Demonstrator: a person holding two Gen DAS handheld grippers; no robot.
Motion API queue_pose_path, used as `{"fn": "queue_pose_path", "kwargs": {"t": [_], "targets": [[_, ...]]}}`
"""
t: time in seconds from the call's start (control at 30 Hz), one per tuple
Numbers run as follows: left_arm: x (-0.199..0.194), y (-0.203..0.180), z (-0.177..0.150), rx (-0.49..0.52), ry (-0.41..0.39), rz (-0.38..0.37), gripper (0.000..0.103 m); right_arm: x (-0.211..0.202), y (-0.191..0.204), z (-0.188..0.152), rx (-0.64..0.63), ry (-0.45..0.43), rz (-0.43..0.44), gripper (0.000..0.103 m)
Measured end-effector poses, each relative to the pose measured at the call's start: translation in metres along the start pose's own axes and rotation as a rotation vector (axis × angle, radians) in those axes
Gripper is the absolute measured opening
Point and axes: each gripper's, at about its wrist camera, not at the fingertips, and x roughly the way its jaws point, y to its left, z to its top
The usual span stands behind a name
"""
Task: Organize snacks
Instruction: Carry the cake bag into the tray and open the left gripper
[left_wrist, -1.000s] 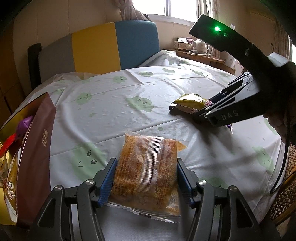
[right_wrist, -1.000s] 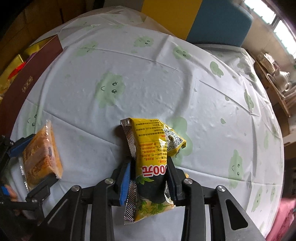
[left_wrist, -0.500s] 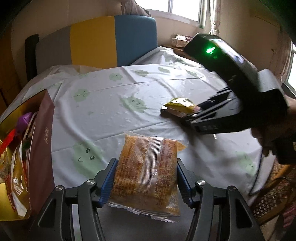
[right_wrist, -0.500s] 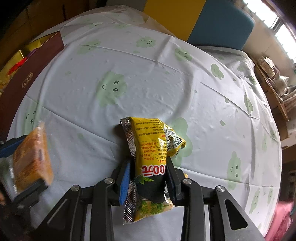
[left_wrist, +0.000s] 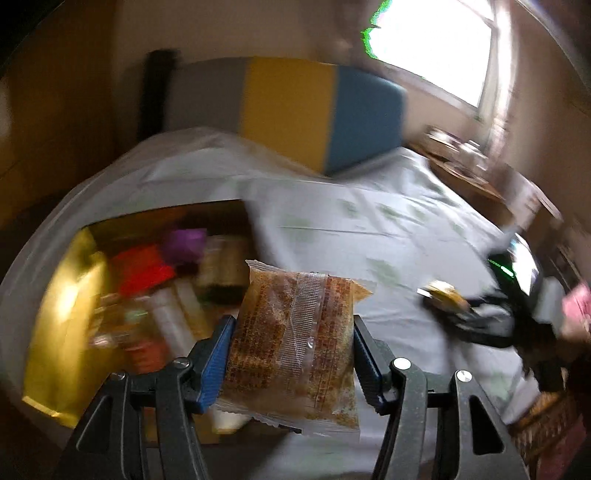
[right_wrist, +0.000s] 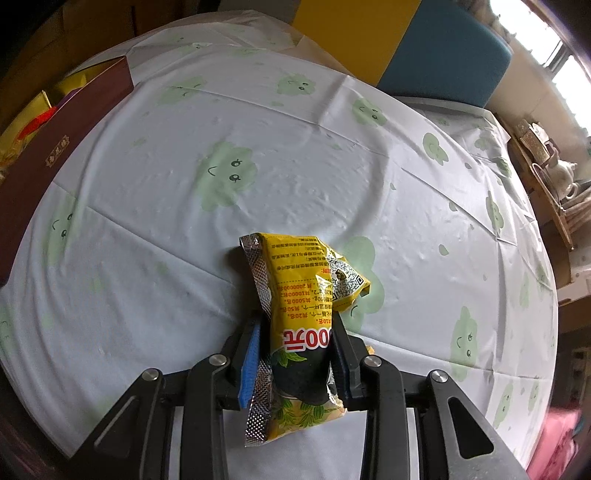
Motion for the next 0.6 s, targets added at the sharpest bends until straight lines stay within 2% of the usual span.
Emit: {"fn": "queue_pose_path", "kwargs": {"t": [0.2, 0.43, 0.6], "targets": [[-0.008, 0.083, 0.003, -0.219, 0.006, 0.105, 0.061, 0.000, 0.000, -0.001, -0.005, -0.001, -0.001, 0.033], [-0.008, 0.131, -0.007, -0.356, 0.010, 0.152, 0.061, 0.000, -0.001, -0.001, -0.010, -0.001, -0.004, 0.033], [0.017, 0.142, -0.015, -0.416, 0.102, 0.139, 0.062, 0.000, 0.000, -0.001, -0.009, -0.001, -0.005, 0.033]]}}
